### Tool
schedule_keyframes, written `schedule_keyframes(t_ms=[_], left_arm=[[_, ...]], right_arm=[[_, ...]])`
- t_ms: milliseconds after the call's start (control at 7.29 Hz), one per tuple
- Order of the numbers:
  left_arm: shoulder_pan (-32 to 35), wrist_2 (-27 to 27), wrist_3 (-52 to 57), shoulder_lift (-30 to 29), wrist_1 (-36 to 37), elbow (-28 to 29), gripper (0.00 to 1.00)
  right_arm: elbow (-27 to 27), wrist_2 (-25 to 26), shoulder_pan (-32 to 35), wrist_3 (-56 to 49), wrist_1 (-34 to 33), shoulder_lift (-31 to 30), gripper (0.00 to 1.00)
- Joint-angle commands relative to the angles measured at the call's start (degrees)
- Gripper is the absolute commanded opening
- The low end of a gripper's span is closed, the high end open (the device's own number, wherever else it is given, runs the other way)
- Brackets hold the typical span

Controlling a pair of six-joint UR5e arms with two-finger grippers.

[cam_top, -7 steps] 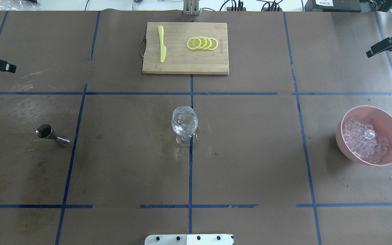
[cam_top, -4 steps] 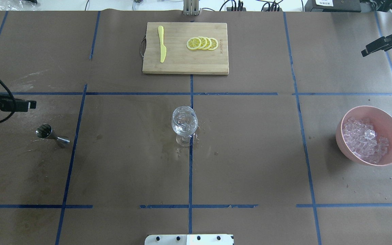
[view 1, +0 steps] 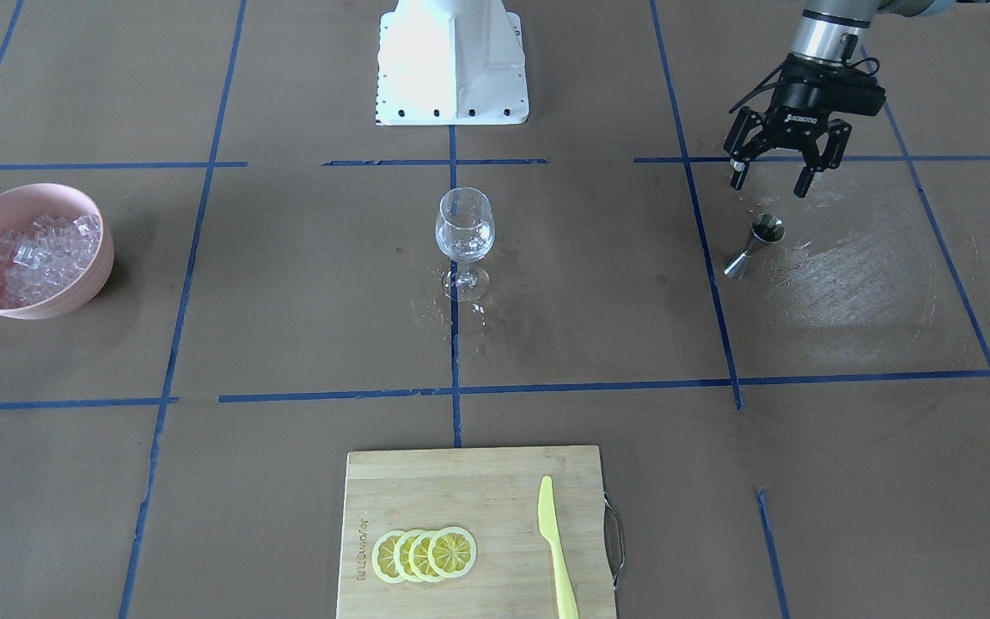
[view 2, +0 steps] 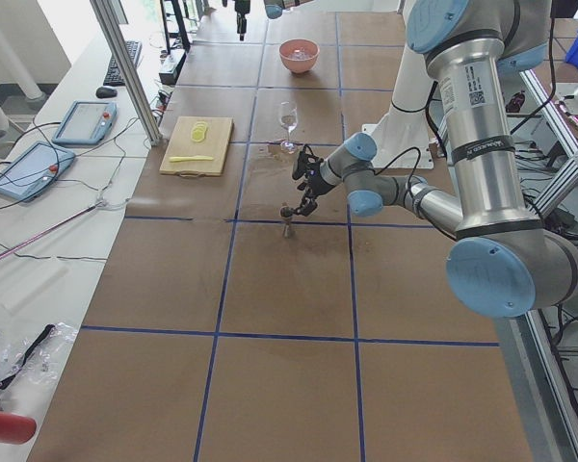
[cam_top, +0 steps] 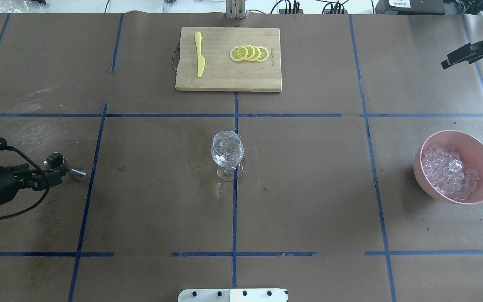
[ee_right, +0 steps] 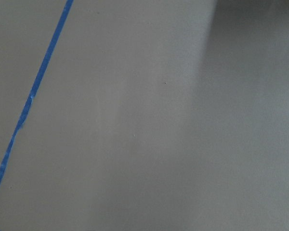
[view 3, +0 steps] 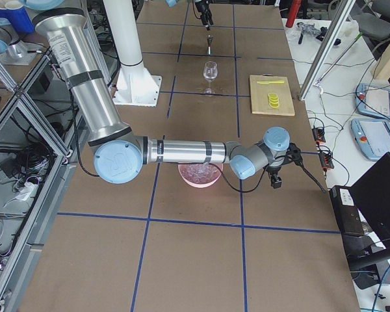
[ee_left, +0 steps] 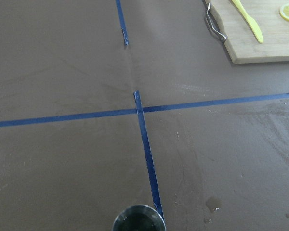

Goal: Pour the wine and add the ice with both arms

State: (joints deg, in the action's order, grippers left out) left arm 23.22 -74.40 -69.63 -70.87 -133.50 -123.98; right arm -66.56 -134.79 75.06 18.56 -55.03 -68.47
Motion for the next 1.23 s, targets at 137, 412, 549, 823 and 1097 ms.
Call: schedule_keyframes(t_ms=[137, 412, 549, 823, 1097], left_arm=[[-7.28, 11.72, -6.88, 3.36, 1.66, 0.13, 0.99], [-13.27, 16.47, -13.5, 1.97, 3.59, 2.15, 0.99], [-13.37, 17.87, -14.82, -0.04, 3.59, 4.34, 0.99], [-13.37, 23.57, -15.18, -3.13, 3.42, 10.4, 0.98], [-13.29, 28.93, -16.06, -4.62, 3.24, 12.78, 0.98]], right_arm=[[-0.06, -1.0, -0.01, 0.25, -0.07, 0.0, 1.0], [-0.06, -1.71, -0.01, 0.25, -0.07, -0.09, 1.0], [-0.15, -1.71, -0.01, 0.25, -0.07, -0.09, 1.0], [-0.06, -1.71, -0.01, 0.25, -0.07, -0.09, 1.0], [-0.06, -1.71, -0.01, 0.16, -0.07, 0.0, 1.0]])
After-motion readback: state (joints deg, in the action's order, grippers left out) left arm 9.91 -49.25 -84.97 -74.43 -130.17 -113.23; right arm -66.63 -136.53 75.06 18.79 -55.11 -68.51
